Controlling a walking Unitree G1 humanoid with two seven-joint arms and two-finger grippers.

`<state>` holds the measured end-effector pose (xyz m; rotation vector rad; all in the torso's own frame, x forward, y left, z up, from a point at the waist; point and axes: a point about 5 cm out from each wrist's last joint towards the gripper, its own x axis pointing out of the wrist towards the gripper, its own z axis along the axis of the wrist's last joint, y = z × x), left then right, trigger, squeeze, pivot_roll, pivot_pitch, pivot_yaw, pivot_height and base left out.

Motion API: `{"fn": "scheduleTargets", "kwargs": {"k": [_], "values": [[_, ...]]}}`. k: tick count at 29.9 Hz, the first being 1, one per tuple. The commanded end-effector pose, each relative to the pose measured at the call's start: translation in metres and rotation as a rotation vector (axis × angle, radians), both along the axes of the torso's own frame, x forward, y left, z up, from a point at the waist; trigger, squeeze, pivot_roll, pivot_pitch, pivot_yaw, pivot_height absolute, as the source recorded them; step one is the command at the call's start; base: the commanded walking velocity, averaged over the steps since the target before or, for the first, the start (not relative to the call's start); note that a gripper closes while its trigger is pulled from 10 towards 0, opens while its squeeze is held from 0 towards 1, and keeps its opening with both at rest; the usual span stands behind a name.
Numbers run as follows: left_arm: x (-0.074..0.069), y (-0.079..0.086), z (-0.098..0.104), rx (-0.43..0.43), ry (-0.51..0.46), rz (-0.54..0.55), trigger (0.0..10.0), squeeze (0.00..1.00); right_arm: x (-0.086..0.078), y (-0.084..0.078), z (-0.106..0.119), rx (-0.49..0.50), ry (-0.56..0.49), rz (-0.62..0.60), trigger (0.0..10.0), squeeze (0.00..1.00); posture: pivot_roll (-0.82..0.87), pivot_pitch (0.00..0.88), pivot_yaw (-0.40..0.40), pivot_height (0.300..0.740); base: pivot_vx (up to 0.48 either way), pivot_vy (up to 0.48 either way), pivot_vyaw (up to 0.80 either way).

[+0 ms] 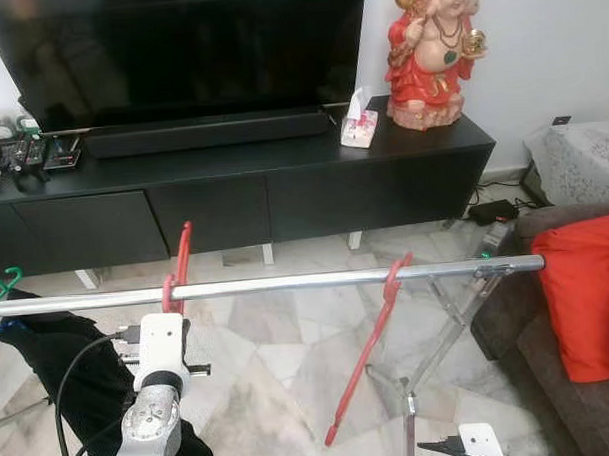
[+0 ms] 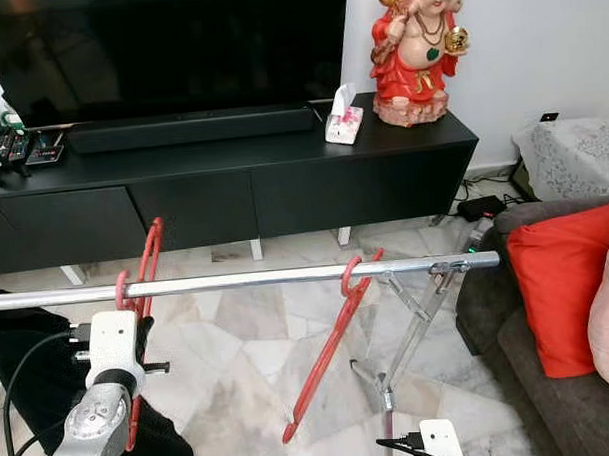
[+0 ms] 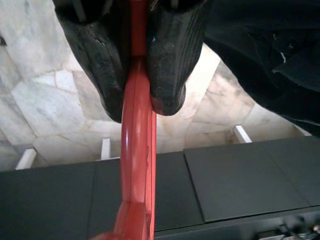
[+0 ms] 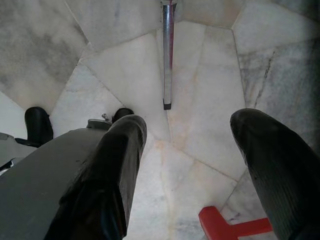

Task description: Hang hanger

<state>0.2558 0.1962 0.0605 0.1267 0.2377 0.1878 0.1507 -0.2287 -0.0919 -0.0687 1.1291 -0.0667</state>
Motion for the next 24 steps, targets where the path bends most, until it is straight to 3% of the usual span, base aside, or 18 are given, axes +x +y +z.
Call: {"fn": "scheduleTargets", "kwargs": {"k": [1,8,22,23,24], "values": [[0.002,0.0,0.001,-0.012,-0.01,0.017,10.0,0.0,0.002,-0.002,0.001,-0.004,-0.007,-0.001,10.0,0.0,-0.06,0.0,-0.027,0.74,0.0,0.0,0.0],[0.004,-0.004,-0.006,-0.114,0.037,0.028,10.0,0.0,0.002,-0.001,0.001,-0.002,-0.005,0.002,10.0,0.0,-0.06,0.0,-0.025,0.74,0.0,0.0,0.0],[-0.002,-0.004,-0.007,-0.109,0.049,-0.002,10.0,0.0,0.001,-0.001,0.001,0.001,-0.006,0.0,10.0,0.0,-0.06,0.0,-0.022,0.74,0.0,0.0,0.0],[-0.005,-0.003,-0.004,-0.102,0.024,-0.005,10.0,1.0,0.001,-0.001,0.001,0.001,-0.005,0.001,10.0,0.0,-0.06,0.0,-0.022,0.74,0.0,0.0,0.0],[-0.007,-0.002,-0.001,-0.097,0.006,-0.007,10.0,1.0,0.001,-0.001,0.001,0.0,-0.005,0.002,10.0,0.0,-0.06,0.0,-0.022,0.74,0.0,0.0,0.0]]}}
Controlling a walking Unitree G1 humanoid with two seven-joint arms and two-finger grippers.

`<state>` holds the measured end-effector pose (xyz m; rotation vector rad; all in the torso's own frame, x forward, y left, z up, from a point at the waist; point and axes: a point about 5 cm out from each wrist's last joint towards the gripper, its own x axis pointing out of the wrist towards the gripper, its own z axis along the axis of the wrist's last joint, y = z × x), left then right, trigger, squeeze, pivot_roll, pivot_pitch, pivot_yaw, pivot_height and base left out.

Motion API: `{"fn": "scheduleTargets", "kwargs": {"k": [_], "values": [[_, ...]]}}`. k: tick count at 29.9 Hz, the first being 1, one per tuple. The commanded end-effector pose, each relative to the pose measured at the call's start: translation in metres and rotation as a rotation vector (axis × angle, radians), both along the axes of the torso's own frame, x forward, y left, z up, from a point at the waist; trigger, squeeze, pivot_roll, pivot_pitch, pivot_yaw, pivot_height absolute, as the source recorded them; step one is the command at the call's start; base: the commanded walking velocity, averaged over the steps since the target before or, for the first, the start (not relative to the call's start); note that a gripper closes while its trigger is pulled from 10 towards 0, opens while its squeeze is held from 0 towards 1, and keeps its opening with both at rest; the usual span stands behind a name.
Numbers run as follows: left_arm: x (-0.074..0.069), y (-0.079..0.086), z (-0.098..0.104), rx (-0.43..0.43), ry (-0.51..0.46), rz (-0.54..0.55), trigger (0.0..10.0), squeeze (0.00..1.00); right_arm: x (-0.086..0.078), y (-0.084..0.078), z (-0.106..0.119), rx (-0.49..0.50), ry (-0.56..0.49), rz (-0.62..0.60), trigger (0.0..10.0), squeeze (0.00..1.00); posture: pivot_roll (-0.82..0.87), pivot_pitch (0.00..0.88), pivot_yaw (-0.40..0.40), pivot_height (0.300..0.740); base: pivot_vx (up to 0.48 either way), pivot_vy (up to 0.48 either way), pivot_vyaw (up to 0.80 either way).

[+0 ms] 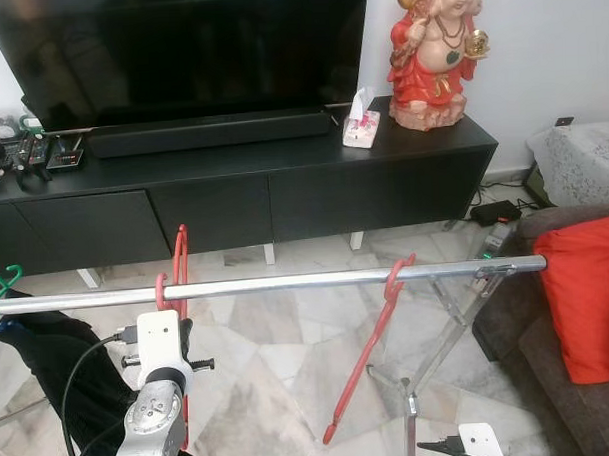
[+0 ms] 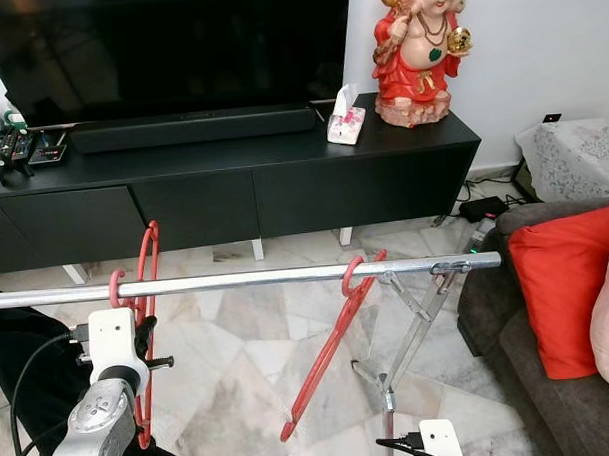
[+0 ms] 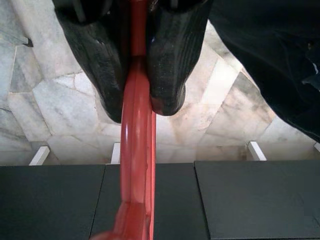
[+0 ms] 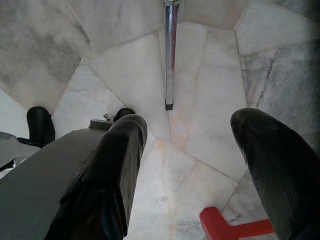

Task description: Hang hanger

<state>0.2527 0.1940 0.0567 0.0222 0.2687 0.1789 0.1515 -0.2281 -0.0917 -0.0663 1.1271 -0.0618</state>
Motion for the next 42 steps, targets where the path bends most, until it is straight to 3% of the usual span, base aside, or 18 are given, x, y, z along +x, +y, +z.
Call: {"fn": "scheduleTargets", "kwargs": {"k": [1,15,29,35,36,42], "values": [[-0.006,0.001,0.004,0.013,-0.029,-0.013,10.0,1.0,0.0,-0.002,0.001,-0.004,-0.003,0.0,10.0,0.0,-0.06,0.0,-0.022,0.74,0.0,0.0,0.0],[-0.028,-0.005,0.022,0.008,-0.136,-0.042,10.0,1.0,0.001,-0.002,0.001,-0.006,-0.004,0.007,10.0,0.0,-0.04,0.0,-0.029,0.74,0.0,0.0,0.0],[-0.055,-0.002,0.031,0.015,-0.176,-0.02,10.0,1.0,0.001,-0.002,0.001,-0.005,-0.005,0.007,10.0,0.0,-0.04,0.0,-0.028,0.74,0.0,0.0,0.0],[-0.065,0.003,0.04,0.066,-0.234,0.017,10.0,1.0,0.001,-0.003,0.001,-0.007,-0.004,0.01,10.0,0.0,-0.03,0.0,-0.029,0.74,0.0,0.0,0.0],[-0.066,0.003,0.043,0.101,-0.238,0.016,10.0,0.0,0.001,-0.003,0.001,-0.007,-0.003,0.012,10.0,0.0,-0.03,0.0,-0.032,0.74,0.0,0.0,0.0],[-0.066,-0.002,0.041,0.124,-0.235,-0.022,10.0,0.0,0.001,-0.003,0.001,-0.008,-0.004,0.012,10.0,0.0,-0.03,0.0,-0.029,0.74,0.0,0.0,0.0]]}}
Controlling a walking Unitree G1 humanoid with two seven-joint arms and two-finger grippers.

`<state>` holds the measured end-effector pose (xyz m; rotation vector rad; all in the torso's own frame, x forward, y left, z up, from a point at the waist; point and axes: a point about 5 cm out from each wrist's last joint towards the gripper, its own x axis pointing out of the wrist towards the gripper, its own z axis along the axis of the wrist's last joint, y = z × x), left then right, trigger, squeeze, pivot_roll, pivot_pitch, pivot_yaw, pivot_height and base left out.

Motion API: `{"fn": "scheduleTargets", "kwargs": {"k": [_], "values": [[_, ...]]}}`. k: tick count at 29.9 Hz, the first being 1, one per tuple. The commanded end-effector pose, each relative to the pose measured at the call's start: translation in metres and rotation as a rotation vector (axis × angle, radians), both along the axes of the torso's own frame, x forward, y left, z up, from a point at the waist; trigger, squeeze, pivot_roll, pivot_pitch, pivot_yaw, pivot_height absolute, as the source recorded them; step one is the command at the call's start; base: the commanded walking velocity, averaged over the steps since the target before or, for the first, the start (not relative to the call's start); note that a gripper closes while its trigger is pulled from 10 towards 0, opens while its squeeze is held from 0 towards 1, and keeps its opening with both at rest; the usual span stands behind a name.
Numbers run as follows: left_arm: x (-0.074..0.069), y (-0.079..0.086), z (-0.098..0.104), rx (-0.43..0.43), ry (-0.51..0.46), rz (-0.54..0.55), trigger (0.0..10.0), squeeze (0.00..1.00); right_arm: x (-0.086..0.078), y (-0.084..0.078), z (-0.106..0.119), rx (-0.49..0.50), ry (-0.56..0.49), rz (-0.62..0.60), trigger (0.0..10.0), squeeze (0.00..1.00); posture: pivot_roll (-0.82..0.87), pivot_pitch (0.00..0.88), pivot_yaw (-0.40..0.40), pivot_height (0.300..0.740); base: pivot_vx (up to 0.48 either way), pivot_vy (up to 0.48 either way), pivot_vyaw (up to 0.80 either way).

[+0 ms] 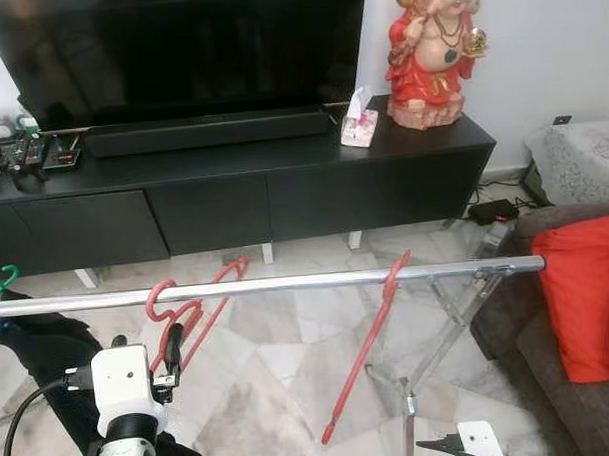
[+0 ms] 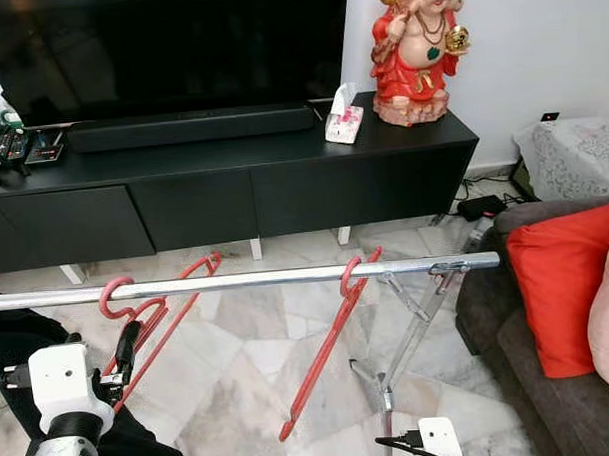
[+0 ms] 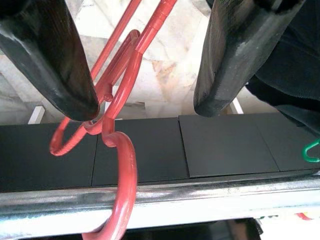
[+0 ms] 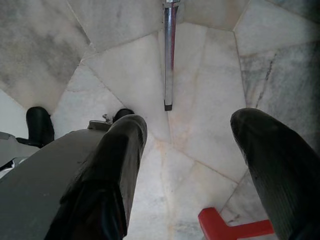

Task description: Hang hanger

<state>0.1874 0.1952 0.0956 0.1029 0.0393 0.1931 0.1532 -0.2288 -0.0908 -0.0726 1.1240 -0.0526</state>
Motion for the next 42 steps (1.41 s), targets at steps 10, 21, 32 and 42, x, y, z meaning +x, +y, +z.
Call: {"fn": "scheduleTargets", "kwargs": {"k": [10,21,32,42], "values": [[0.005,-0.016,0.0,0.021,-0.013,-0.09,10.0,0.0,-0.004,-0.003,-0.001,-0.007,0.001,-0.012,10.0,0.0,-0.04,0.0,-0.016,0.74,0.0,0.0,0.0],[0.004,-0.017,-0.001,0.021,-0.011,-0.103,10.0,0.0,-0.005,-0.002,-0.001,-0.004,0.001,-0.02,10.0,0.0,-0.04,0.0,-0.012,0.74,0.0,0.0,0.0],[0.004,-0.019,-0.002,0.023,-0.008,-0.118,10.0,0.0,-0.006,-0.002,-0.002,-0.002,0.002,-0.021,10.0,0.0,-0.04,0.0,-0.01,0.74,0.0,0.0,0.0],[0.005,-0.021,-0.004,0.027,-0.004,-0.132,10.0,0.0,-0.007,-0.002,-0.002,-0.003,0.001,-0.026,10.0,0.0,-0.04,0.0,-0.011,0.74,0.0,0.0,0.0]]}}
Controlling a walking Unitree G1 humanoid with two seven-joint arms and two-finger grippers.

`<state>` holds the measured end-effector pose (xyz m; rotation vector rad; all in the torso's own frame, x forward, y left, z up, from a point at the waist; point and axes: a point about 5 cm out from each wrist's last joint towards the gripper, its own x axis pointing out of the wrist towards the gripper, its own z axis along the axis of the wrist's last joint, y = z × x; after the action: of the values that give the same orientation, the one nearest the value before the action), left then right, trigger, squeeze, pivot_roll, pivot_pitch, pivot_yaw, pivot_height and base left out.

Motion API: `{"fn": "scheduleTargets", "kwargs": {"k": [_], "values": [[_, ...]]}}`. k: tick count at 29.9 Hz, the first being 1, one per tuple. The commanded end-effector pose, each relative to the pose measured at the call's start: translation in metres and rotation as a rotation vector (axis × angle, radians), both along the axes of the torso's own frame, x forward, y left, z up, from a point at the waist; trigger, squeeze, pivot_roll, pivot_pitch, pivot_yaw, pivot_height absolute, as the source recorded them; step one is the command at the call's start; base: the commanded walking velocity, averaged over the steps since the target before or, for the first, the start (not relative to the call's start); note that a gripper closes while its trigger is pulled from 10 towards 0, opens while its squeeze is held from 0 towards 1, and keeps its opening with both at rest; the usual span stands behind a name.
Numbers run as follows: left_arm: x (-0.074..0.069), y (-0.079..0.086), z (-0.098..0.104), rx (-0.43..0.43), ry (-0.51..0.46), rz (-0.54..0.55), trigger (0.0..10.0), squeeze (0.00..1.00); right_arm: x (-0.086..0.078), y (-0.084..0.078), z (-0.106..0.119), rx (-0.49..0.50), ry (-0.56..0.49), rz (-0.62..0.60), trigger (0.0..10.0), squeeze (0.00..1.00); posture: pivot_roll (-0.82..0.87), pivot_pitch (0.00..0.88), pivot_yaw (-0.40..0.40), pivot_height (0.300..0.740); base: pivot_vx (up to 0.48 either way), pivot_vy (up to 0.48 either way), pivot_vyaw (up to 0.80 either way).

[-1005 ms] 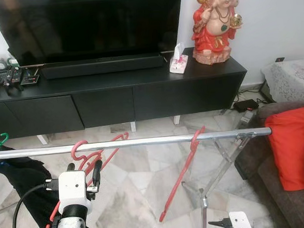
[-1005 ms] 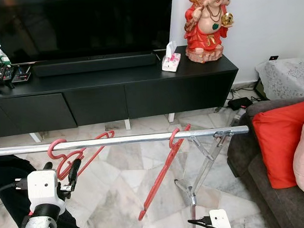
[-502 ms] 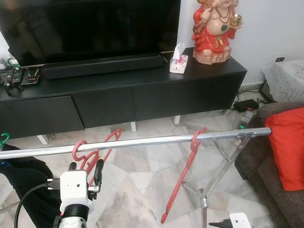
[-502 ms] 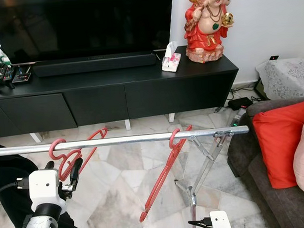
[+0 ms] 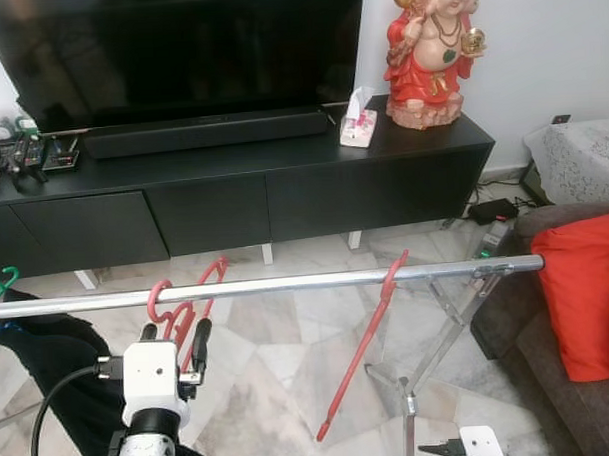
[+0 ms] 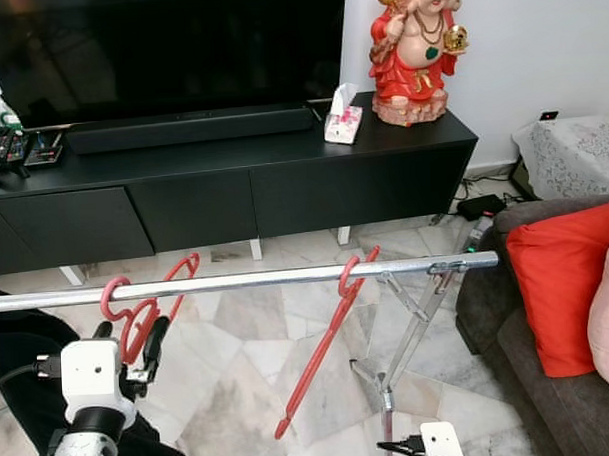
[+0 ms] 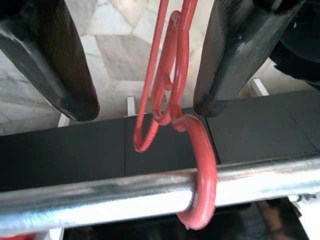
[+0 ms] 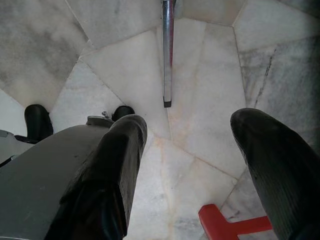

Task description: Hang hanger

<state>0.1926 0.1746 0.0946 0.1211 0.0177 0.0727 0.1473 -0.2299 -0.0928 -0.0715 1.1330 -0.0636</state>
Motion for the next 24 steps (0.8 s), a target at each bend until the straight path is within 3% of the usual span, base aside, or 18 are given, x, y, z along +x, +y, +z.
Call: {"fn": "scheduleTargets", "kwargs": {"k": [1,8,24], "values": [[-0.0002,-0.0009,-0.0028,0.01,0.009,-0.011,10.0,0.0,-0.001,-0.0013,0.0,0.002,-0.008,-0.016,10.0,0.0,-0.04,0.0,-0.009,0.74,0.0,0.0,0.0],[0.0001,-0.0007,-0.0025,0.008,0.006,-0.01,10.0,0.0,-0.0013,-0.0013,-0.0001,0.002,-0.007,-0.018,10.0,0.0,-0.04,0.0,-0.012,0.74,0.0,0.0,0.0],[0.0015,-0.0002,-0.0021,0.003,0.005,-0.004,10.0,0.0,0.0002,-0.0006,0.0002,0.005,-0.012,-0.027,10.0,0.0,-0.04,0.0,-0.014,0.74,-0.27,0.0,0.0]]}}
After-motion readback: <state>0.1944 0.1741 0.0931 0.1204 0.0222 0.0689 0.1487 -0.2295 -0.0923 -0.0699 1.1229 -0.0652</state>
